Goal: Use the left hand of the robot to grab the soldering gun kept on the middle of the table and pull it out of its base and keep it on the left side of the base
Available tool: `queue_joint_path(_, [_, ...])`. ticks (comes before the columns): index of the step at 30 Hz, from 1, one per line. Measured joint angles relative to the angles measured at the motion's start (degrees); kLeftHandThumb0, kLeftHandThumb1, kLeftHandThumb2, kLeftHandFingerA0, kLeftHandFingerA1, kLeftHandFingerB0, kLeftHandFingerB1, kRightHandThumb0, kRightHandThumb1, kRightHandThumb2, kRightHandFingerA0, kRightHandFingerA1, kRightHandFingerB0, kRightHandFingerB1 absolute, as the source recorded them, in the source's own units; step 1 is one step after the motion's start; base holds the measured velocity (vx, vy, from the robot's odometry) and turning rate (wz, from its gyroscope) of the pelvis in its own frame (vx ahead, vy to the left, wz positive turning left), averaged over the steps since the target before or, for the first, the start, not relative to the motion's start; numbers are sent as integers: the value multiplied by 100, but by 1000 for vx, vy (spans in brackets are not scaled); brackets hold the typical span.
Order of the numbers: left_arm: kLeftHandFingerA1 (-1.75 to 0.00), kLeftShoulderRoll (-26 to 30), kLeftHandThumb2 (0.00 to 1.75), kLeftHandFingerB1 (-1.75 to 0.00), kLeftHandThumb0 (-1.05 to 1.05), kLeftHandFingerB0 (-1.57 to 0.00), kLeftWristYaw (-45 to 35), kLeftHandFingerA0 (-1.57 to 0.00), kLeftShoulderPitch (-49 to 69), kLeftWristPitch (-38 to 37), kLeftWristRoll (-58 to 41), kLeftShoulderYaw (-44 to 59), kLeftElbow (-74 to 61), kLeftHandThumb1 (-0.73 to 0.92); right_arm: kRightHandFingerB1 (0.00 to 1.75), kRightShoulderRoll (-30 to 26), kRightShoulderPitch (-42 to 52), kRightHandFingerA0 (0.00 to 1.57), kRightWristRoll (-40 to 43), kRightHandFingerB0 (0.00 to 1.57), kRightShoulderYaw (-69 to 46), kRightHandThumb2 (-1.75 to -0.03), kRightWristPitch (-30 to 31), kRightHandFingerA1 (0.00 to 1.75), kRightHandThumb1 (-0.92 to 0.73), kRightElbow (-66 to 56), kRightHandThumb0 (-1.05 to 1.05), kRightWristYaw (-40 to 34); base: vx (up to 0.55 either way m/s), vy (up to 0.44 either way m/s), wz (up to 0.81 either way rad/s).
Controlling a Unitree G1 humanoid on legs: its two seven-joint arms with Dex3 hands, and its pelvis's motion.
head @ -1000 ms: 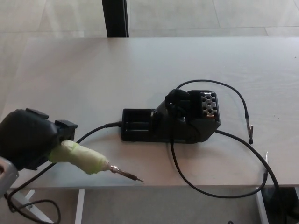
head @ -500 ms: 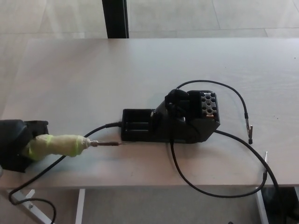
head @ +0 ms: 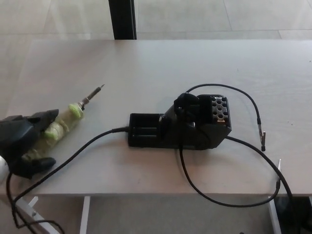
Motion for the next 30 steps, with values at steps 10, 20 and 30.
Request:
queue_joint_path(10, [0, 122, 59, 0, -69, 0, -479, 0, 6, 391, 9, -361, -514, 65, 38, 0, -14, 83, -1, 44, 2, -57, 0, 71, -58, -1, -43, 9, 0, 0, 0])
queue_joint_path(20, [0, 436, 61, 0, -72, 0, -827, 0, 166, 569, -30, -423, -806, 66, 51, -1, -3, 80, 2, 35, 1, -80, -3, 86, -41, 0, -53, 10, 0, 0, 0])
queue_joint_path(30, [0, 352, 80, 0, -78, 0, -1176, 0, 621, 606, -764, 707, -1330, 71, 51, -1, 32, 80, -2, 34, 3, -81, -3, 89, -40, 1, -52, 13, 0, 0, 0])
